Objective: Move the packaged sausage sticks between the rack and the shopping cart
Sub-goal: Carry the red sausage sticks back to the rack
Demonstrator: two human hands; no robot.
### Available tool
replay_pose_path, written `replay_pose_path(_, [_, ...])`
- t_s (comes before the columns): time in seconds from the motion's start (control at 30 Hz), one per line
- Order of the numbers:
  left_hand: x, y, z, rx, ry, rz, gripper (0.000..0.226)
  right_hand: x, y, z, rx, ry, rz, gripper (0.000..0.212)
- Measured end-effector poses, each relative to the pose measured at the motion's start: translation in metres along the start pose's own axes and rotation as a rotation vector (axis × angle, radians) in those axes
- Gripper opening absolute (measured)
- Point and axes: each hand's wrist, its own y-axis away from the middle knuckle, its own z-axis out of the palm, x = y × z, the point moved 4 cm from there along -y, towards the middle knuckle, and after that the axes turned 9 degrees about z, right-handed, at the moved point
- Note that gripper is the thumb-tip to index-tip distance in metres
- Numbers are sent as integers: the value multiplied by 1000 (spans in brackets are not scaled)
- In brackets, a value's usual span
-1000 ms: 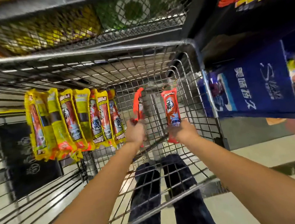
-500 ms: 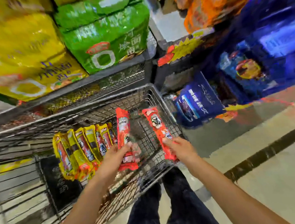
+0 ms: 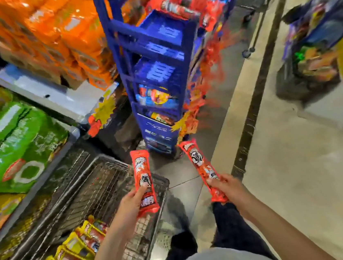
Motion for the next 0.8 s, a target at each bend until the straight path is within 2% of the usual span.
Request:
replay_pose_path(0.07, [11, -6, 37, -53, -79, 6, 31, 10, -1, -33, 62, -137, 20, 30])
replay_pose_path(0.17, [19, -16, 89, -119, -196, 9, 26, 25, -1, -76, 117, -300, 63, 21])
replay_pose_path(0.3, [20, -25, 160, -226, -305, -1, 40, 46, -9, -131, 177, -477, 120, 24])
replay_pose_path(0.43, [14, -34, 238, -220, -360, -26, 28, 48, -28, -194, 223, -635, 144, 19])
replay_pose_path(0.6, [28, -47, 326, -153, -412, 26, 23, 15, -62, -269, 180, -585, 120, 23])
replay_pose_path(0.7, [52, -57, 372, -101, -386, 73, 31, -27, -84, -311, 137, -513, 38, 23])
replay_pose_path(0.8, [87, -60, 402, -44, -325, 161, 26, -81, -98, -340, 102, -428, -60, 23])
